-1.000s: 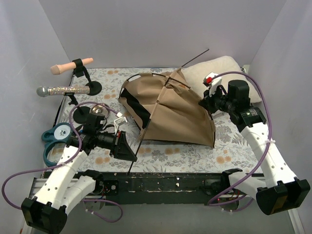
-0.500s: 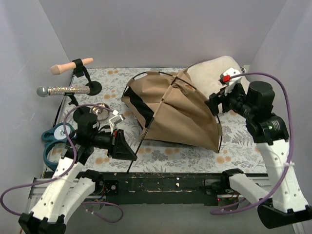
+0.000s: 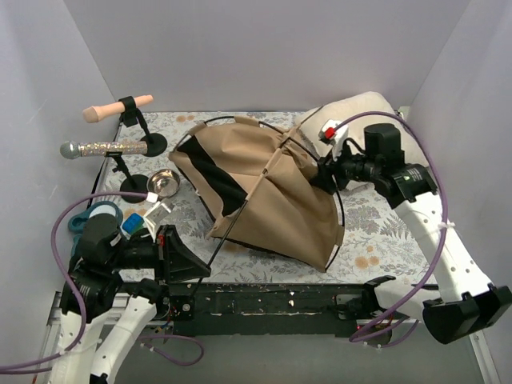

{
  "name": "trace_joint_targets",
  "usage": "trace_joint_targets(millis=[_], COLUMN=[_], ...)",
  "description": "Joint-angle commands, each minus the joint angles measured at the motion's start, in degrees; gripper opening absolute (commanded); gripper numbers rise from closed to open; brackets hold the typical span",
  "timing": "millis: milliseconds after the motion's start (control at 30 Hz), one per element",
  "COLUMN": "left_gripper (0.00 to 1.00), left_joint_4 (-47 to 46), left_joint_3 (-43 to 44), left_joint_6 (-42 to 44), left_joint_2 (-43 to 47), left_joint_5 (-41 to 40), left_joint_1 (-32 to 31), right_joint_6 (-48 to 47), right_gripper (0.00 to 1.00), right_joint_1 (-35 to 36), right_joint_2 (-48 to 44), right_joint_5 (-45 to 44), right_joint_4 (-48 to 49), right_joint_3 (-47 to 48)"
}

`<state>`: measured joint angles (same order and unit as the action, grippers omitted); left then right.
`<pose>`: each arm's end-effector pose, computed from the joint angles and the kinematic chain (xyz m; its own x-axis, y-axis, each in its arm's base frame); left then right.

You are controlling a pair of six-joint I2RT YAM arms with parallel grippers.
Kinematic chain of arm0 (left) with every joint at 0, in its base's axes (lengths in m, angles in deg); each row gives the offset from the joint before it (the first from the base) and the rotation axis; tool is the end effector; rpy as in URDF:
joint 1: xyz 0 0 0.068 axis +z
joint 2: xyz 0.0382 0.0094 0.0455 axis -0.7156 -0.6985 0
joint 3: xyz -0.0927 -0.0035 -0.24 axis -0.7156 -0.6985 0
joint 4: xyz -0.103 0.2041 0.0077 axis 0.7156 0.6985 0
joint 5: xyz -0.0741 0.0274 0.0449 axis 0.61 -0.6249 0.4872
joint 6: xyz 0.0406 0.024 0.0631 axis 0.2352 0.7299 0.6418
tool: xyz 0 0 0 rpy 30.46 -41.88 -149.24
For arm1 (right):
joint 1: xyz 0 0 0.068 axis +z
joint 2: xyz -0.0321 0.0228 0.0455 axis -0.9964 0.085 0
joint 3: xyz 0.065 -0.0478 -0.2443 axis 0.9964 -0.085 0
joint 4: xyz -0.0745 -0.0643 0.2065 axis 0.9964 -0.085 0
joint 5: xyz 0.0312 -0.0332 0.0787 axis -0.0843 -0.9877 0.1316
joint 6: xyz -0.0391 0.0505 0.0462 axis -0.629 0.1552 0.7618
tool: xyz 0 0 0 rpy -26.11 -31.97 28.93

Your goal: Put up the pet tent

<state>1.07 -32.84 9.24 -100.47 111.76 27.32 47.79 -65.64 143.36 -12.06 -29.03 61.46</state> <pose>0.0229 -0.0740 0.3458 -0.9960 -0.0248 -0.0857 0.0830 0.0963 -0.9919 0.1971 0.1030 0.3696 -0.2071 -0.3750 -0.9036 -0.7891 0.6100 -0.0723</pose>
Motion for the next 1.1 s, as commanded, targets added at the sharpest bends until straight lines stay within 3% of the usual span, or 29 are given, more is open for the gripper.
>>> trace_joint_targets(millis=[0, 67, 133, 300, 467, 533, 600, 700, 867, 1067], left_gripper=[0.00, 0.00, 0.00, 0.00, 0.00, 0.00, 0.00, 0.00, 0.00, 0.00], left_joint_4=[2.6, 4.1, 6.9, 12.7, 3.4, -2.0, -6.7, -11.5, -20.3, -29.6], left_joint_3=[3.0, 3.6, 5.0, 9.3, 4.9, 1.3, -1.8, -6.1, -10.8, -13.8], left_joint_6=[4.0, 5.0, 6.4, 5.1, -2.8, -6.9, -9.8, -13.7, -18.2, -19.6], left_joint_2=[3.1, 4.4, 5.3, 6.6, 4.6, 2.6, 0.6, -1.3, -4.3, -4.3], left_joint_5=[-1.5, -1.3, -1.2, -4.8, -4.6, -3.9, -5.0, -7.9, -8.6, -8.5], left_joint_1=[1.8, 2.1, 2.3, 4.0, 7.1, 8.7, 10.2, 12.4, 14.6, 14.6], right_joint_6=[-2.5, -3.3, -5.1, -6.7, -9.0, -9.9, -8.8, -5.6, -4.4, -3.5], right_gripper=[0.38, 0.16, 0.01, 0.01, 0.01, 0.17, 0.46, 0.73, 0.81, 0.84], right_joint_1=[4.0, 5.8, 8.1, 11.2, 11.9, 11.9, 11.6, 10.1, 6.9, 6.9], right_joint_2=[3.0, 5.6, 8.0, 14.5, 20.7, 23.3, 24.5, 25.4, 23.3, 12.4], right_joint_5=[-0.5, 0.6, 3.5, 8.9, 4.4, 1.4, -2.4, -7.6, -10.6, -14.6], right_joint_4=[4.3, 5.8, 6.2, 6.5, 7.1, 6.7, 7.4, 8.7, 9.1, 7.0], right_joint_3=[0.9, 3.7, 6.5, 10.3, 12.7, 15.2, 18.1, 23.1, 29.6, 22.8])
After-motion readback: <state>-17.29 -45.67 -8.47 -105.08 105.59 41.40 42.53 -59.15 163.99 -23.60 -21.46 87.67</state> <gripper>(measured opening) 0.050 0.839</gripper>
